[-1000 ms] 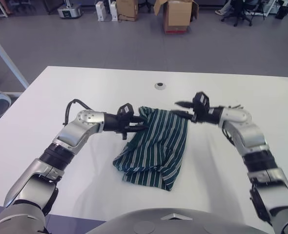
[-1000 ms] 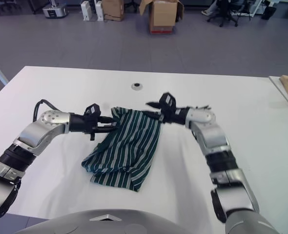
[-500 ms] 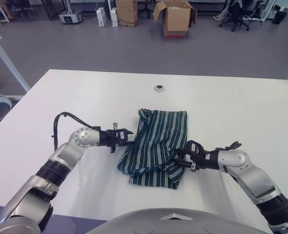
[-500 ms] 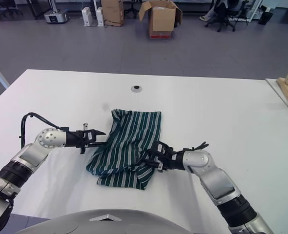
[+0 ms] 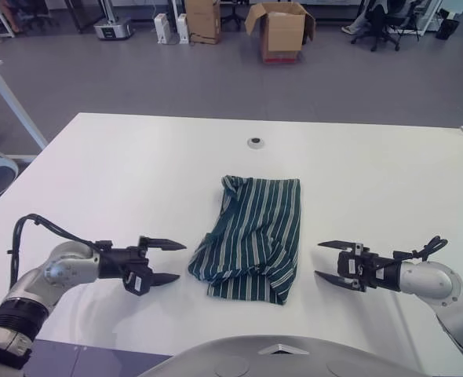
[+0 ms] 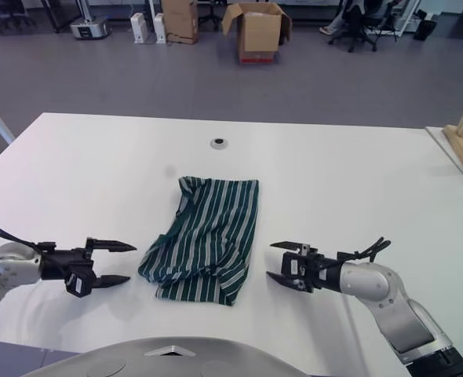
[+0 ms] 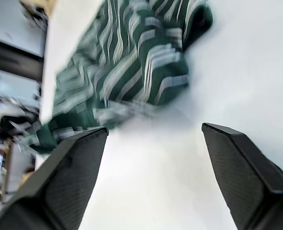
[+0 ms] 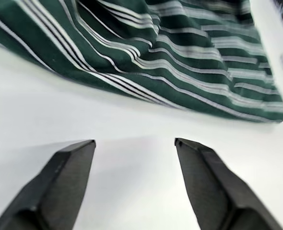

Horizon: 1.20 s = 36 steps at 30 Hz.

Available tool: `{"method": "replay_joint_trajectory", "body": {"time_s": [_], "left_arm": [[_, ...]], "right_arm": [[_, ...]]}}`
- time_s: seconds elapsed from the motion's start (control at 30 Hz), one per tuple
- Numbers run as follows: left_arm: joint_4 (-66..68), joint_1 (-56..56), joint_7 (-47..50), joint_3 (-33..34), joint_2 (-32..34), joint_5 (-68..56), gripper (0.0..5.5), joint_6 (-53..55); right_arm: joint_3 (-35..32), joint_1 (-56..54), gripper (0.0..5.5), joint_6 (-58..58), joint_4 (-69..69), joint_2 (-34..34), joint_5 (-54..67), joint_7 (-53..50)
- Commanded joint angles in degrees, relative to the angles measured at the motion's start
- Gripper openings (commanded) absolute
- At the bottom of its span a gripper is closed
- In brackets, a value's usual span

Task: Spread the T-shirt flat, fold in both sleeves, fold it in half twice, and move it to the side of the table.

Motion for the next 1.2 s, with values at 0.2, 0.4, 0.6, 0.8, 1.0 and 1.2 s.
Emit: {"method": "replay_joint_trajectory", "body": {"time_s": [0.2, 0.4, 0.6, 0.8, 1.0, 1.2], "left_arm": [[2.87, -3.97, 15.79, -0.3, -10.23, 28.76, 3.94, -8.32], [14.12, -10.81, 15.88, -14.07, -11.07, 38.69, 3.19, -6.79], [18.75, -9.57, 7.63, -24.22, -8.77, 29.89, 1.84, -3.21], [1.19, -2.3, -11.62, -32.84, -2.06, 3.74, 1.26, 16.22], [-33.12, 3.24, -24.54, -35.23, 11.97, -21.86, 0.29, 49.54], [-40.87, 0.52, -24.1, -19.93, 17.25, -41.76, 0.14, 66.48]], "right_arm": [[8.76, -5.68, 3.59, -11.96, 3.47, 3.93, -5.43, 0.61], [16.63, -14.17, 2.84, -15.8, 9.49, 8.18, -11.08, 2.12], [16.07, -13.51, 1.58, -19.62, 10.56, 5.97, -10.09, 1.78], [16.24, -12.16, 0.5, -16.05, 7.56, 3.99, -1.45, 7.39], [14.64, -10.09, 0.0, 0.72, -1.4, 1.14, 14.55, 15.32], [6.03, -7.64, 0.0, 29.25, -13.91, -8.14, 43.68, 20.82]]}}
